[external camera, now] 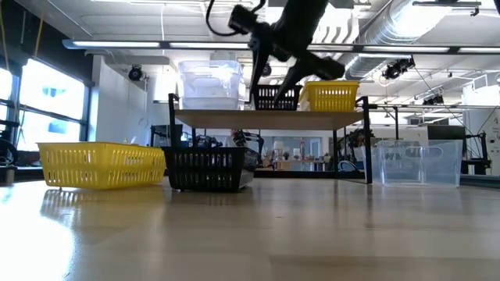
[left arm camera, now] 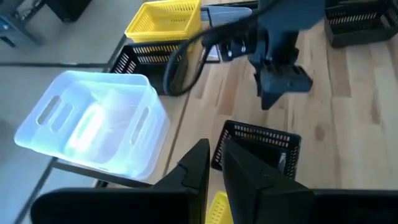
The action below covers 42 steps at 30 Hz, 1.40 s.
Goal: Stack baskets on shelf by color
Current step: Stack the top black bin on top of the black bin
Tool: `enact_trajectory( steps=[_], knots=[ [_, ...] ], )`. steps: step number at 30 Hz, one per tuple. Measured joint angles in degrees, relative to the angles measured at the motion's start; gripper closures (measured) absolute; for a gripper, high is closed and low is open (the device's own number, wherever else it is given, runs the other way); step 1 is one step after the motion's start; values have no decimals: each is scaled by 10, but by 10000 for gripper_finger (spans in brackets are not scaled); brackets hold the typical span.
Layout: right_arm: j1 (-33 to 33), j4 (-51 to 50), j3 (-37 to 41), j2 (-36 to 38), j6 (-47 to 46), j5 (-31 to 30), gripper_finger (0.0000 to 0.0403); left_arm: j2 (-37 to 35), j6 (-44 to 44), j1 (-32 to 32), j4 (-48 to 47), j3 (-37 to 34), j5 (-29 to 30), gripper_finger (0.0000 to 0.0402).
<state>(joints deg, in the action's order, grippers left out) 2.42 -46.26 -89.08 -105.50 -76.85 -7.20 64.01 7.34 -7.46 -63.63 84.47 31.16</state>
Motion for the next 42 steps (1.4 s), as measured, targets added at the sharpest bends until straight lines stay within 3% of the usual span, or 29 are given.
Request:
enact_trajectory(
  steps=[13,24,32,38,42],
  knots=[
    [4,45,0,-70,-71,1,236,0,-45,0,0,0,6,367],
    [4,47,0,-122,-72,6,242,0,-50,0,0,0,8,367],
    [4,46,0,-139,-67,23,314,0,-50,0,0,0,8,367],
    [4,46,0,-136,-40,26,389,0,-50,0,0,0,8,367],
    [6,46,0,-136,-17,46,396,0,-50,0,0,0,8,367]
  ],
)
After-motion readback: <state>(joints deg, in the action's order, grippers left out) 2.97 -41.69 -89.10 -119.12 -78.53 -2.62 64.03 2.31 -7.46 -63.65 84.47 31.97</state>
